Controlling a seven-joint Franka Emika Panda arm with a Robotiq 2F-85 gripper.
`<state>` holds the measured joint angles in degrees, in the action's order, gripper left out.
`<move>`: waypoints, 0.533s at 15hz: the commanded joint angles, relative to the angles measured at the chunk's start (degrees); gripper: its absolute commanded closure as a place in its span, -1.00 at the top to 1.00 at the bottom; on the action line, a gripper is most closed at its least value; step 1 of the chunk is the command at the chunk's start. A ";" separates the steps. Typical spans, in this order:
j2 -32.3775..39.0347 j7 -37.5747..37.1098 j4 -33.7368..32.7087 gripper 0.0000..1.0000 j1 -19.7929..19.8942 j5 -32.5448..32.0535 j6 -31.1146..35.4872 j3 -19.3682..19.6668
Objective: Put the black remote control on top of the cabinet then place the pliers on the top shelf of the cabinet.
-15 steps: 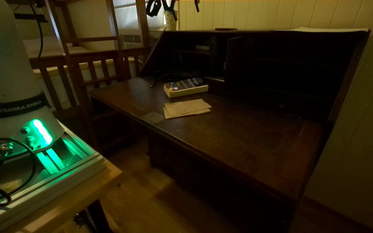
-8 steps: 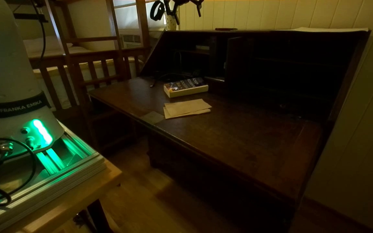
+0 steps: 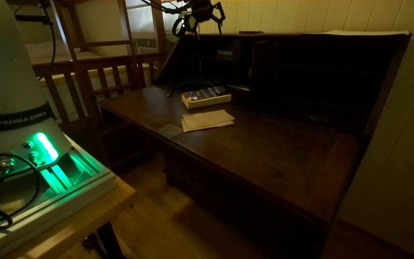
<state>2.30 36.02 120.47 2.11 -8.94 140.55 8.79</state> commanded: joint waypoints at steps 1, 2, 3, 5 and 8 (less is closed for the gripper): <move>10.30 0.89 -8.36 1.00 1.21 4.13 -0.89 -3.04; 12.69 -0.18 -10.20 1.00 1.36 4.02 -1.79 -3.75; 14.72 -1.22 -11.85 1.00 1.61 4.15 -2.54 -4.28; 17.85 -1.89 -14.46 1.00 2.60 5.71 -3.66 -5.56; 17.00 -1.09 -12.28 1.00 3.37 4.77 -2.71 -6.76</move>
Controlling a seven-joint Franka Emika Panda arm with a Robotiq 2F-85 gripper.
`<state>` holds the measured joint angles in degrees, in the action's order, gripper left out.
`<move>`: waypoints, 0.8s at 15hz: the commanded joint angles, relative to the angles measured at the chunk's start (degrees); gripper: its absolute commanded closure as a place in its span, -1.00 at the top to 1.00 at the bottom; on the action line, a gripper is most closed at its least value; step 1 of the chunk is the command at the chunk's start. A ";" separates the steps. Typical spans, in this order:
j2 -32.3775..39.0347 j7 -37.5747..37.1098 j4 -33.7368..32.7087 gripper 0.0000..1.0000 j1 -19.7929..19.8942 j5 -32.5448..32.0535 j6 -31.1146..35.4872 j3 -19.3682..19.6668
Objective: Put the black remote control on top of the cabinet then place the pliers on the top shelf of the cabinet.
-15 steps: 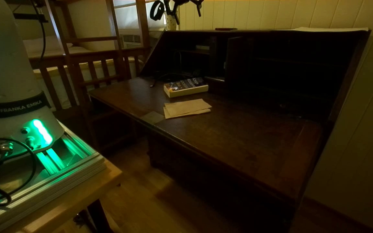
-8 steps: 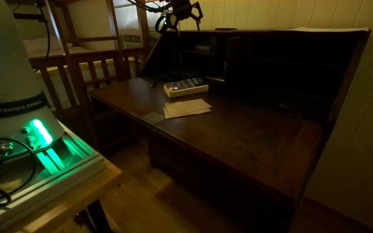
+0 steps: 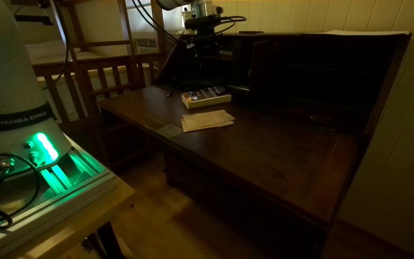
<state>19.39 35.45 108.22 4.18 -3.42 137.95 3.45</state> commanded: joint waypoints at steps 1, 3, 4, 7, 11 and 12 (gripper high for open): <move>0.55 -0.19 -0.85 1.00 1.65 -0.47 -0.66 -1.72; 1.21 -2.96 -1.31 1.00 1.37 -1.04 0.68 -1.35; 2.31 -4.33 -1.86 1.00 1.44 -0.55 1.49 -1.43; 5.15 -8.06 -2.46 1.00 1.65 0.15 5.89 -1.77; 7.86 -6.63 -1.66 1.00 3.38 0.57 13.34 -3.44; 8.53 -5.91 -1.36 1.00 3.96 0.42 15.59 -3.99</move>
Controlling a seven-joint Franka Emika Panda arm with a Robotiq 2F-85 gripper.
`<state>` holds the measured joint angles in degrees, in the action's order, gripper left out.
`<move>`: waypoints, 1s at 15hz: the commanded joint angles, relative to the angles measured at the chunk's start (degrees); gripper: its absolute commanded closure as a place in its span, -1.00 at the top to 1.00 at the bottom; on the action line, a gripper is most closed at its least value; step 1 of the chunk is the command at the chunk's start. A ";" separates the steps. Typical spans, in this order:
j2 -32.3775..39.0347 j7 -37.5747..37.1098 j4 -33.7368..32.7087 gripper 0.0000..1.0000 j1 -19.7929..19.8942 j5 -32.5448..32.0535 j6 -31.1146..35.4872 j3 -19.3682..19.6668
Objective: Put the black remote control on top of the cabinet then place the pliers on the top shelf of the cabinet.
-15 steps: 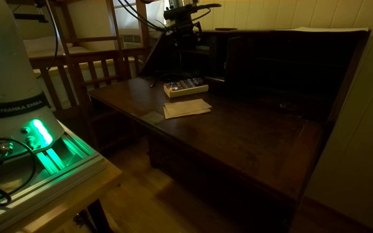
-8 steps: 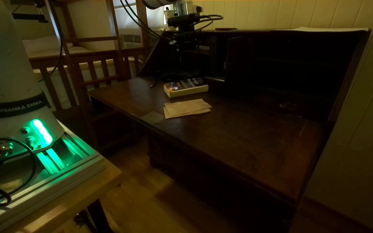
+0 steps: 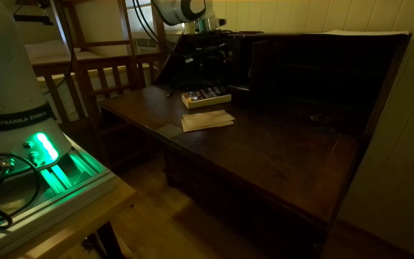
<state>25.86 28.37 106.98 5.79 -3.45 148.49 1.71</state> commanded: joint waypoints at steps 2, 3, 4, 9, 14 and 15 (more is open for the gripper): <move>3.80 3.06 -0.28 1.00 4.20 1.29 8.65 -4.40; 4.58 3.04 -0.47 1.00 4.80 1.23 9.92 -5.07; 5.49 2.95 -0.71 1.00 5.50 1.37 11.38 -5.88; 9.49 6.88 -2.09 1.00 11.29 2.67 14.74 -12.66; 12.04 8.42 -3.88 1.00 12.79 1.62 13.86 -13.72; 12.54 8.43 -4.36 1.00 12.82 1.51 13.81 -13.62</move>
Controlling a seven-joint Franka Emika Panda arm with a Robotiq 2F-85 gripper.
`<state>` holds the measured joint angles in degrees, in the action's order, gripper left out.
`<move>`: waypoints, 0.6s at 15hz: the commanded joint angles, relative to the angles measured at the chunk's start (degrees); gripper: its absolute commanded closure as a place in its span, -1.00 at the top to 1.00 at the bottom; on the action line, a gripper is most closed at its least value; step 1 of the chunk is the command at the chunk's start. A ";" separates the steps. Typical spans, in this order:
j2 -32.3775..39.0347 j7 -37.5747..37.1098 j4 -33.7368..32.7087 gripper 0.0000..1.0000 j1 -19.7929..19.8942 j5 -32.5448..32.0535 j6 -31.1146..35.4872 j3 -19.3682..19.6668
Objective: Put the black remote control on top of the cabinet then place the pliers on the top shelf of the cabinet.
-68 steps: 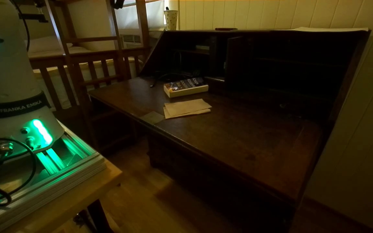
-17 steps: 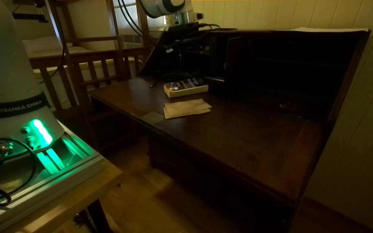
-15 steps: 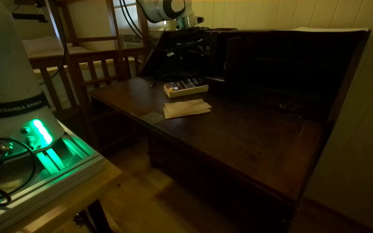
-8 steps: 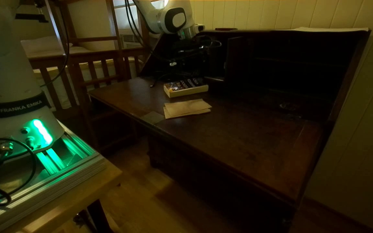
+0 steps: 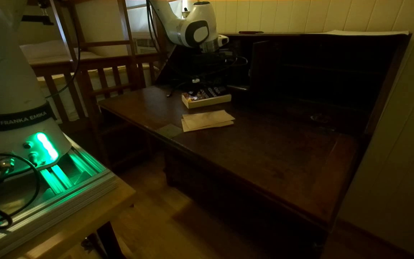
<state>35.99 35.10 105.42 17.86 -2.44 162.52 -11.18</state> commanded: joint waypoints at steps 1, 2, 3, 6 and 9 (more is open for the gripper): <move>2.65 1.01 -3.19 1.00 0.24 0.21 -0.50 -0.05; 3.31 0.91 -3.91 1.00 0.14 0.23 -0.68 -0.11; 3.86 0.93 -4.53 1.00 0.02 0.12 -0.95 -0.15; 5.82 0.92 -7.39 1.00 -0.92 -0.49 -2.48 0.03; 7.21 0.54 -9.76 1.00 -1.48 -0.28 -3.97 0.16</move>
<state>40.72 35.32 99.92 16.98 -2.52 161.08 -11.16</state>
